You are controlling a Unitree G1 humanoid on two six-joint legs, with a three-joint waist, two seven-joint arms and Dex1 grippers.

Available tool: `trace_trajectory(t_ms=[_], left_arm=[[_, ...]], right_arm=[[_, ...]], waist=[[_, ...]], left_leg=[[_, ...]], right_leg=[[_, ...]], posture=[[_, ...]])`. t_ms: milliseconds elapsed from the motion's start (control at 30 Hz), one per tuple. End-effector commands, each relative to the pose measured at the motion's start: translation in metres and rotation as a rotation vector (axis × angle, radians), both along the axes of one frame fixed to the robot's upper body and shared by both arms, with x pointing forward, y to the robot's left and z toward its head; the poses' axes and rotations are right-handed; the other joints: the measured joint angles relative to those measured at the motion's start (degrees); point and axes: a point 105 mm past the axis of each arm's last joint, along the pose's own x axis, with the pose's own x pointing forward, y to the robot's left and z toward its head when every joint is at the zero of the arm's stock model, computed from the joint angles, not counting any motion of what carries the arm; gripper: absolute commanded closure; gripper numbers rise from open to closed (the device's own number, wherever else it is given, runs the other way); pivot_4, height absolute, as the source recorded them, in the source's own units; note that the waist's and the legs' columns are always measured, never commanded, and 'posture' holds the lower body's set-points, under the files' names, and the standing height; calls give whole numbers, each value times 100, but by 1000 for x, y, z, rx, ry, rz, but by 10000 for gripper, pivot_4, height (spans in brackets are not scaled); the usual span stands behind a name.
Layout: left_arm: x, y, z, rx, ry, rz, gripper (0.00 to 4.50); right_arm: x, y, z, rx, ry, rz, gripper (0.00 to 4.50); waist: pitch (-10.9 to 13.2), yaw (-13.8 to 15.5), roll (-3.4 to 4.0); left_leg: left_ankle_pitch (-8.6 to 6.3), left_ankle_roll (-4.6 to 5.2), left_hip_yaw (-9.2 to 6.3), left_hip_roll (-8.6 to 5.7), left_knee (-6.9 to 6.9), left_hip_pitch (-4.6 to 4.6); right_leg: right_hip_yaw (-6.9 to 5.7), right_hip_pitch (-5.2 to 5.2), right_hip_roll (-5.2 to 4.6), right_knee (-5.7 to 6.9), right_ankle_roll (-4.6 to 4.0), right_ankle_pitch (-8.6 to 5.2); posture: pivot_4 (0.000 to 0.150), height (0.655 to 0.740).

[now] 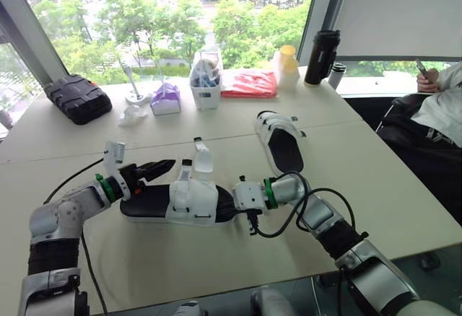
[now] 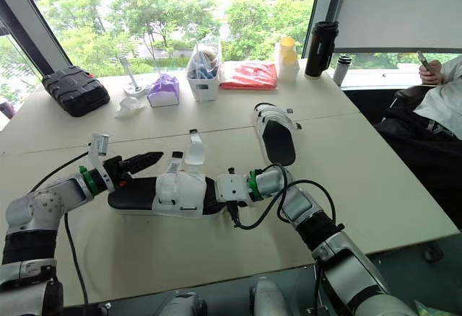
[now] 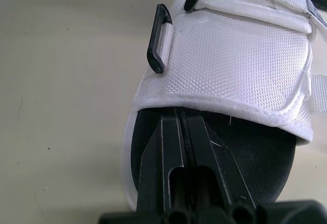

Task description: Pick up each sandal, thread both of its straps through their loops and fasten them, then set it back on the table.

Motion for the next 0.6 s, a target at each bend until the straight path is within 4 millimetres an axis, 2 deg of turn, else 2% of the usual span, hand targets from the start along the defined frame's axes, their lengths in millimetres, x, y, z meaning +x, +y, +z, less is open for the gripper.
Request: trace_trajectory(t_ms=[33,167,300,500,600], left_arm=[[-4,-6,22,31,-97,-70,355],[1,-13,13,199,-149,-108,355],[24,-11,10,401,-269,-54,355],[36,-27,11,463,-352,-113,355],[37,-33,3,507,-355,-160,355]], right_arm=[[-3,-2,-16,-67,34,3,45000],[-3,-2,-16,-68,32,3,45000],[-2,-2,-16,-66,30,2,45000],[-3,-2,-16,-65,31,-2,45000],[-3,-2,-16,-64,31,-7,45000]], waist=[[0,-5,0],[1,-1,0],[4,12,-4],[4,9,-4],[4,2,-4]], left_leg=[[0,0,1,0,0,0],[0,-1,2,0,-2,1],[0,-1,1,0,-2,0],[0,-1,4,0,-6,-8],[0,-1,4,0,-4,-20]], right_leg=[[0,0,0,0,0,0],[1,0,0,-2,-9,-5],[0,0,1,-3,-17,-10],[1,-7,0,-9,0,0],[1,-18,0,-9,1,2]], posture=[[1500,7400],[1500,7400],[1500,7400],[1500,7400],[1500,7400]])
